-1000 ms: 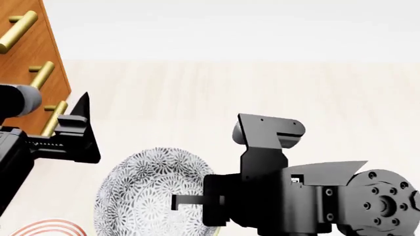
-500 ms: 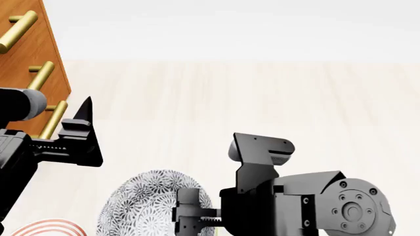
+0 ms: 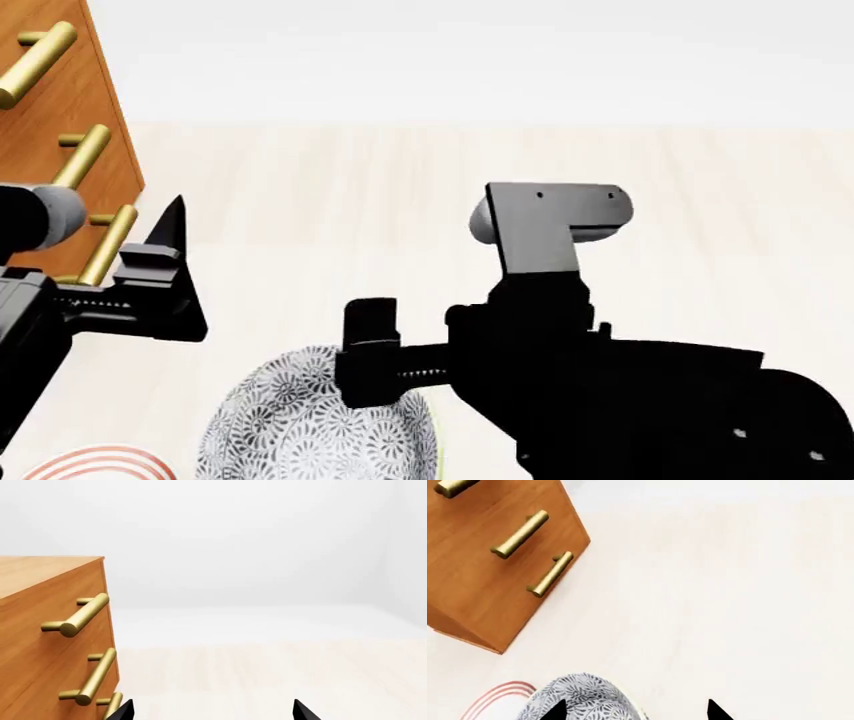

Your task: Stack the bowl at the front on the bowl in the middle.

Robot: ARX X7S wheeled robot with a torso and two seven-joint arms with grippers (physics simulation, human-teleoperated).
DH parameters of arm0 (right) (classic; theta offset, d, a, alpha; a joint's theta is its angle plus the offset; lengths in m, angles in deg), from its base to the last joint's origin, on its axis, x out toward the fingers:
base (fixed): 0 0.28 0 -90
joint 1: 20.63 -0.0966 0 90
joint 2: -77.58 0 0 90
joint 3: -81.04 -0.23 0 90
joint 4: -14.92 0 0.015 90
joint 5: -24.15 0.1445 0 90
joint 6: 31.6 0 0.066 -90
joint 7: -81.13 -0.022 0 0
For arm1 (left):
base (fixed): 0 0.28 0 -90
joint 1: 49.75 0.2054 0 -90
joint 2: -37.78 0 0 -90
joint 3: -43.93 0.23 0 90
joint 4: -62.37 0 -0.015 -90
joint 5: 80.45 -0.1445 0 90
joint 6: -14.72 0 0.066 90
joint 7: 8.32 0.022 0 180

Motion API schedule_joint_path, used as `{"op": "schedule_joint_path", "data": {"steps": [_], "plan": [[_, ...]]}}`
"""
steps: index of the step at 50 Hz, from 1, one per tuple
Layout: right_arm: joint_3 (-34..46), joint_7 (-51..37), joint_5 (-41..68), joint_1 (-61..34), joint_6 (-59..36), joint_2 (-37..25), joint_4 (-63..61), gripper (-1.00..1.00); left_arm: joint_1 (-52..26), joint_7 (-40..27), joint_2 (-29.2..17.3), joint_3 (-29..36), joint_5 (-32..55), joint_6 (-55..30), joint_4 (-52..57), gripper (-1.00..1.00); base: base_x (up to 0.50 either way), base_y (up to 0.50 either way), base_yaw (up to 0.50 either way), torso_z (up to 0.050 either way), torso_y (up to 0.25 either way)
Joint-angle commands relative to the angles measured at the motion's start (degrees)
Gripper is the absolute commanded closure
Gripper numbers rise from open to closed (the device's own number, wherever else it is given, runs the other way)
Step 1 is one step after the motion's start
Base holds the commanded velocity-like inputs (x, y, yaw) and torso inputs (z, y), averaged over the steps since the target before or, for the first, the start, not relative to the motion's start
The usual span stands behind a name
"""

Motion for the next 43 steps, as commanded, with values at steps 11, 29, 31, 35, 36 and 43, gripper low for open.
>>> {"op": "schedule_joint_path", "data": {"steps": [11,29,31,35,36,43], "plan": [[5.81,0.15,-55.79,12.71,32.33,-5.03,-27.65,-1.00,5.45,4.69,0.09,2.88,-10.54,14.56,5.13,-1.00,0.00,0.00,0.00,0.000,0.000],[9.15,-3.97,-69.12,19.87,42.95,-8.41,-35.36,-1.00,14.12,9.54,-1.08,5.54,-18.87,31.94,11.35,-1.00,0.00,0.00,0.00,0.000,0.000],[8.83,-3.70,-68.46,19.70,42.83,-8.48,-35.42,-1.00,14.05,9.52,-1.20,5.52,-18.86,32.16,11.31,-1.00,0.00,0.00,0.00,0.000,0.000],[8.87,-3.40,-68.46,19.18,42.76,-8.43,-34.79,-1.00,13.56,9.30,-1.34,5.72,-19.00,32.24,10.92,-1.00,0.00,0.00,0.00,0.000,0.000],[8.87,-3.51,-68.68,19.13,42.76,-8.47,-34.83,-1.00,13.52,9.26,-1.42,5.94,-19.26,32.33,10.92,-1.00,0.00,0.00,0.00,0.000,0.000],[9.00,-3.26,-68.60,18.79,42.71,-8.34,-34.34,-1.00,13.11,8.87,-1.87,6.19,-18.96,32.13,11.08,-1.00,0.00,0.00,0.00,0.000,0.000]]}}
